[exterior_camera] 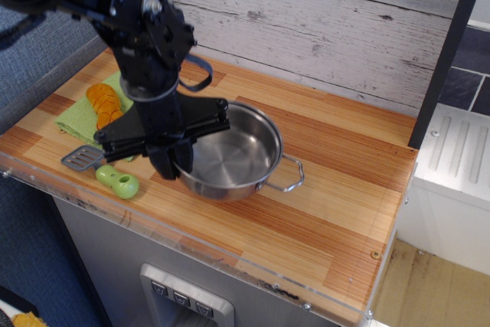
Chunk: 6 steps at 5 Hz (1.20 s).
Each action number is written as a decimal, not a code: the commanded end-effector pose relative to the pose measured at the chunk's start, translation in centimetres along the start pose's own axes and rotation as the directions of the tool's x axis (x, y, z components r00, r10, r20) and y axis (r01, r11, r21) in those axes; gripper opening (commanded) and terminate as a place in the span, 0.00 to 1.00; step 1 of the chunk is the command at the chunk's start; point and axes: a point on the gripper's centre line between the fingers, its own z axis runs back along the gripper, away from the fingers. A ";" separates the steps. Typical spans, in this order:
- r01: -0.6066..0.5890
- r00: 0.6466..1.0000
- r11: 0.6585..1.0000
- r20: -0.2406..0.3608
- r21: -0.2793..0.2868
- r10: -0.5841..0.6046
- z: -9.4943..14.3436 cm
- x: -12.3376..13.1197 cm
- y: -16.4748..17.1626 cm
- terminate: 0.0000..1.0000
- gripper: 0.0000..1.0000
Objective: Move the pot from upward to downward direction on the table
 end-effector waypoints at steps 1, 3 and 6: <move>0.003 1.000 0.999 0.015 0.040 -0.004 -0.6 0.9 2.0 0.00 0.00; 0.037 0.999 0.998 -0.035 0.056 -0.035 -2.3 1.0 2.7 0.00 0.00; -0.012 0.994 0.997 -0.112 0.079 0.021 -2.7 0.8 2.9 0.00 1.00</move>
